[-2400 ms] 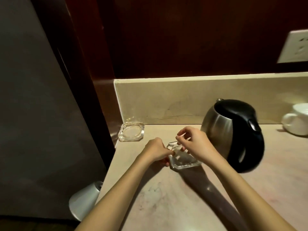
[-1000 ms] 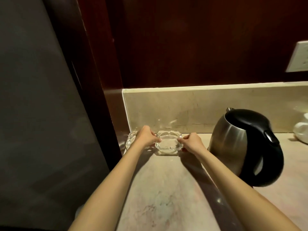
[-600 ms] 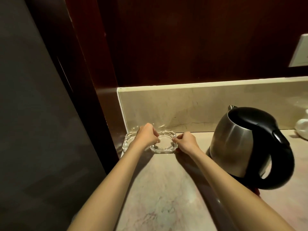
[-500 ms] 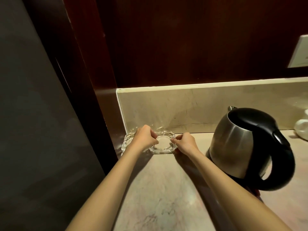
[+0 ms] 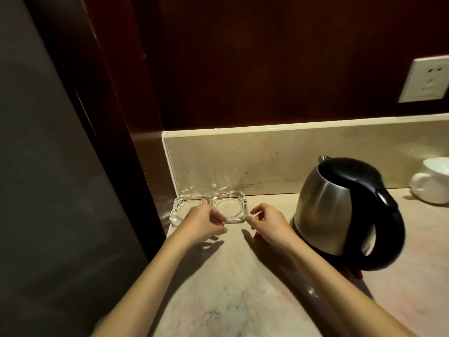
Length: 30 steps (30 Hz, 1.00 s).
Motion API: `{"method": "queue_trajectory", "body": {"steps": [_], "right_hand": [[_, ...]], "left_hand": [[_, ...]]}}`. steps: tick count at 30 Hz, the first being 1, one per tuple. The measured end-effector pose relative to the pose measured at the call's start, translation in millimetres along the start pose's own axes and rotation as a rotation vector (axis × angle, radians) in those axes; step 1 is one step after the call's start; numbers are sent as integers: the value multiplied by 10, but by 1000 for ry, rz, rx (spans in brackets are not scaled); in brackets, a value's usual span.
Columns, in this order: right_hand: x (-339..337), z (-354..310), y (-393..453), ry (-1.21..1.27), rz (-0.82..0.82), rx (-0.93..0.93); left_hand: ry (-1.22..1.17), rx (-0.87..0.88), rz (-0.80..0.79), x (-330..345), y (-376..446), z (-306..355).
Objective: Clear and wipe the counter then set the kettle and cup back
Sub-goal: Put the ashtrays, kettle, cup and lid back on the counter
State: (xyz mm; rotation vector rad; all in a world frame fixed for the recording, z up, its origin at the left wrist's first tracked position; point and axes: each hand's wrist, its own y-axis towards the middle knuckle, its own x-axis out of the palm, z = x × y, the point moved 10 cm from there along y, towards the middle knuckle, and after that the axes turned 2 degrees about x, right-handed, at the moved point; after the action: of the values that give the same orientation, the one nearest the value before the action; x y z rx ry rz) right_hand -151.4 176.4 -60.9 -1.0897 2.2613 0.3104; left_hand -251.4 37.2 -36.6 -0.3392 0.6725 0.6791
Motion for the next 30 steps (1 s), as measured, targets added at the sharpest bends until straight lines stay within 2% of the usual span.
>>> {"method": "queue_trajectory", "body": {"steps": [8, 11, 19, 25, 30], "right_hand": [[-225, 7, -754, -38, -180, -107], [-419, 121, -953, -39, -192, -111], [-732, 456, -1375, -194, -341, -98], [-1075, 504, -1569, -236, -320, -160], [-1575, 548, -1585, -420, -70, -178]], "left_hand": [[-66, 70, -149, 483, -176, 540], [-87, 67, -167, 628, -226, 667], [177, 64, -213, 921, -435, 866], [578, 21, -131, 870, -590, 869], [687, -50, -67, 846, -771, 849]]}}
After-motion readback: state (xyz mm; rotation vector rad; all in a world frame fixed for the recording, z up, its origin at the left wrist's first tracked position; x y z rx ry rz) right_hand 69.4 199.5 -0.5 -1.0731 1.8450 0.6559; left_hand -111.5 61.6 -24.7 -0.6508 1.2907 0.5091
